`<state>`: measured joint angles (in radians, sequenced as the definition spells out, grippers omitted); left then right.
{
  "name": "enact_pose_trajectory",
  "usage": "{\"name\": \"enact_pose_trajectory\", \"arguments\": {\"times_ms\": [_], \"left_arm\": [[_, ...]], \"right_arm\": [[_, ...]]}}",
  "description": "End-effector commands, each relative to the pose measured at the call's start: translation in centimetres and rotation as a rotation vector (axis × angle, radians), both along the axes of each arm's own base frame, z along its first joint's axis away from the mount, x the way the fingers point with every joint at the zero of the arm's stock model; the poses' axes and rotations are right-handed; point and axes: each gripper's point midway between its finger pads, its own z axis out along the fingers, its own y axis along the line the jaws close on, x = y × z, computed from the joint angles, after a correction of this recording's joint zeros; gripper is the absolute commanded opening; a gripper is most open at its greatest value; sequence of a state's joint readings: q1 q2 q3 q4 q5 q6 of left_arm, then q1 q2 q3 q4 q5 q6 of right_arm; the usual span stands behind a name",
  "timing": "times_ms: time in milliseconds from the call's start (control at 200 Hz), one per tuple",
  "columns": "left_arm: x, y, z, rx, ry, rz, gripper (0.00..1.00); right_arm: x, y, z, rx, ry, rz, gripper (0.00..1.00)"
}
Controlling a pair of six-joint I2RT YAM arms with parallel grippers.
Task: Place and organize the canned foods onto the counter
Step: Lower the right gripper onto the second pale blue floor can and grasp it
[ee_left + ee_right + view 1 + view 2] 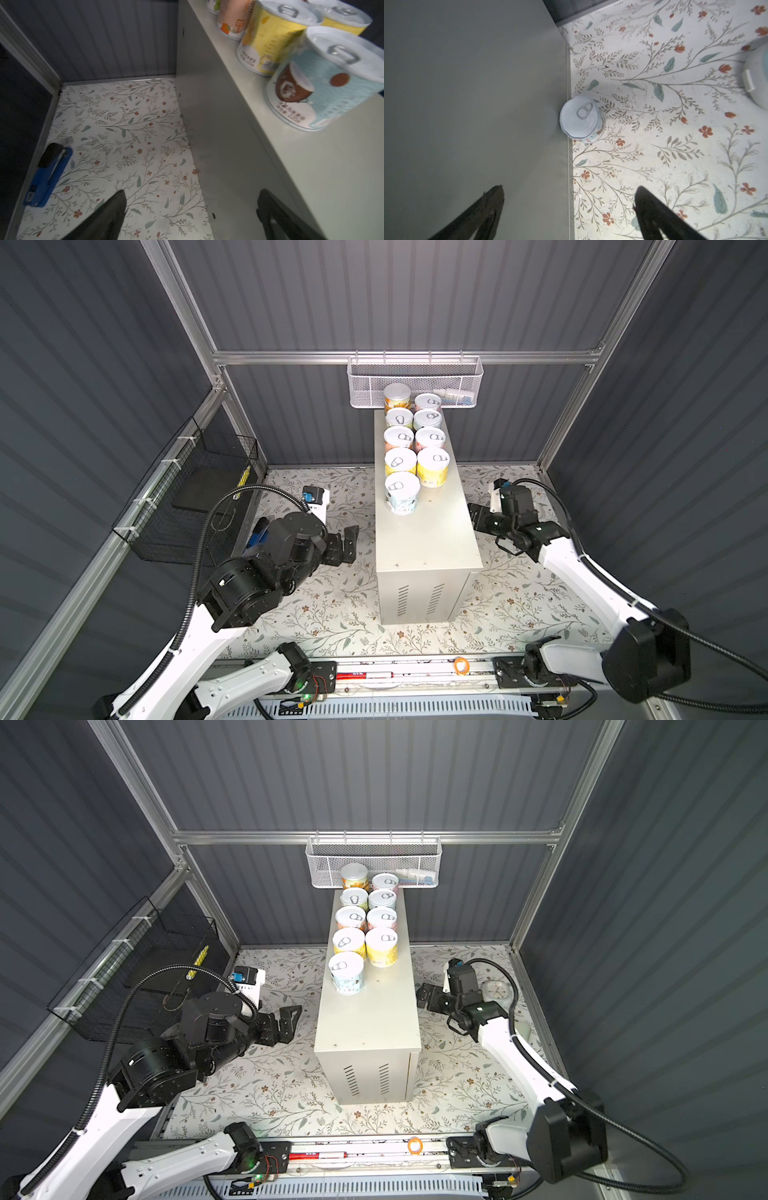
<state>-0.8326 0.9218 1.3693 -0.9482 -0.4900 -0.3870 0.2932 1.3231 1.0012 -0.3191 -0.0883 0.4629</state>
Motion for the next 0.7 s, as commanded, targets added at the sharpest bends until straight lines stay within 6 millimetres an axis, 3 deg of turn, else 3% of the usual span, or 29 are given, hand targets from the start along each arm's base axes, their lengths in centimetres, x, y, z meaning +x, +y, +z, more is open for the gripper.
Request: {"name": "enact_pose_trajectory", "arguments": {"times_ms": [0, 200, 455, 695], "left_arm": [[1.0, 2.1, -1.8, 0.089, -0.022, 0.126, 0.99], [3.3, 1.7, -2.1, 0.006, -0.094, 0.171, 0.99], [7.2, 1.6, -5.8, -0.089, 0.019, 0.168, 0.98], [10.5, 1.1, -8.9, -0.182, 0.105, 0.148, 0.95]], "right_arm": [[2.3, 0.6, 0.6, -0.002, -0.031, 0.009, 0.99], [5.7, 1.3, -2.0, 0.010, 0.061, -0.013, 0.99], [8.2, 1.4, -4.1, 0.005, 0.138, -0.063, 0.99], [9.0, 1.3, -6.3, -0.020, 0.194, -0.073, 0.99]]}}
